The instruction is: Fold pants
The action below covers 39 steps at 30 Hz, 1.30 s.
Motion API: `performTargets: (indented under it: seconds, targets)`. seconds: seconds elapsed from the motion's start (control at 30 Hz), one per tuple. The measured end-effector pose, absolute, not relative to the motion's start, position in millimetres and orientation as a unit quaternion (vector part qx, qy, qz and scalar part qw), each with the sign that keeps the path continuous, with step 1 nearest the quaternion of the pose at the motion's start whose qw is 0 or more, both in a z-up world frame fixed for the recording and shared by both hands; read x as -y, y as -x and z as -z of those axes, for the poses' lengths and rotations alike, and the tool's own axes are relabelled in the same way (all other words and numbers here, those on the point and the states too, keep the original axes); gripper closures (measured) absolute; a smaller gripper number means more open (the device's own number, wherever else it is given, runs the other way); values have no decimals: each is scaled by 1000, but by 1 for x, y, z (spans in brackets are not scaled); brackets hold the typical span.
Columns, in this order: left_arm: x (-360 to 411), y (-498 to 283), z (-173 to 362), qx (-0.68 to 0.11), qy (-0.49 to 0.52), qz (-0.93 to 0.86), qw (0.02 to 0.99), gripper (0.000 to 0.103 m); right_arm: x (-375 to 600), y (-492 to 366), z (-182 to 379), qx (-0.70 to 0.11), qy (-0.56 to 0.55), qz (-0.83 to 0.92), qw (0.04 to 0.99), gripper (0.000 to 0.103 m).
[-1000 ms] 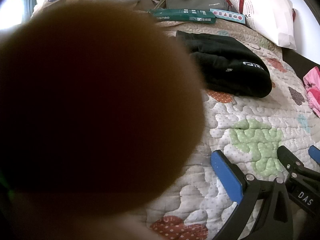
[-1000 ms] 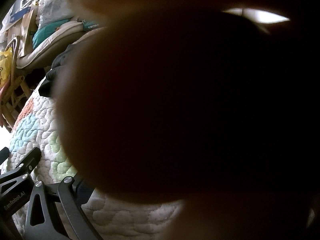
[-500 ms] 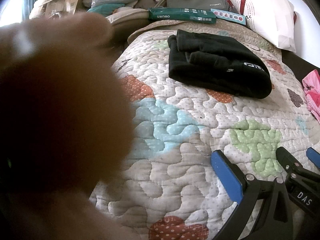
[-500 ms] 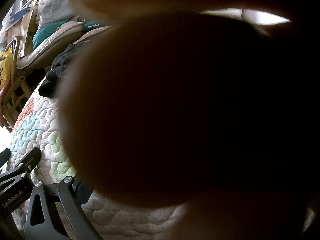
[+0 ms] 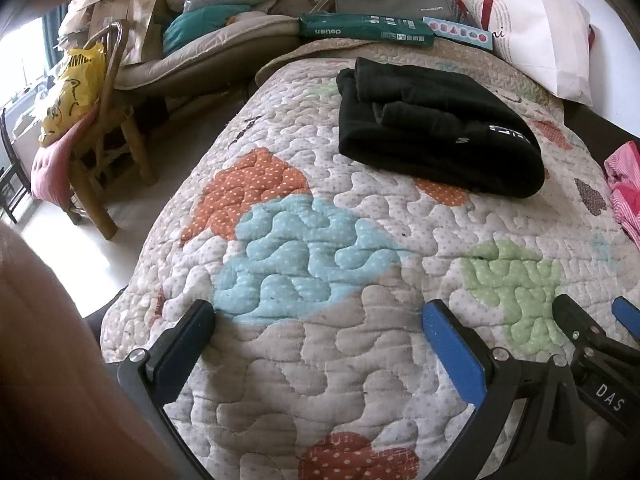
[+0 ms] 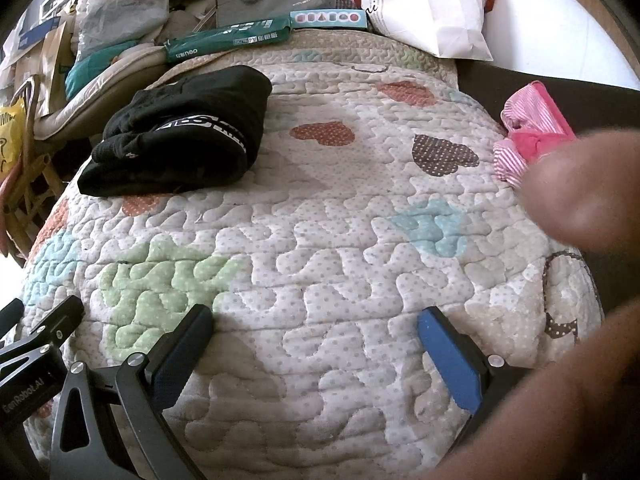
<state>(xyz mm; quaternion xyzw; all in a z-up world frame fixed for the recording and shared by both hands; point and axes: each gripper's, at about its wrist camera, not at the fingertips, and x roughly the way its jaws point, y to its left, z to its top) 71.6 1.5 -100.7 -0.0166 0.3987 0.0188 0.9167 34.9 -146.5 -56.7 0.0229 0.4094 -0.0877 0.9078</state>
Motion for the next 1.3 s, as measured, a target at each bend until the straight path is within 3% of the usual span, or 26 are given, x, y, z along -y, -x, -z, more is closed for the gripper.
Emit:
performTargets:
  seconds: [1.3]
  targets:
    - [2,-69,108,-414,6,-27,910,0,168,-47,71,-422,-19,85,903,0]
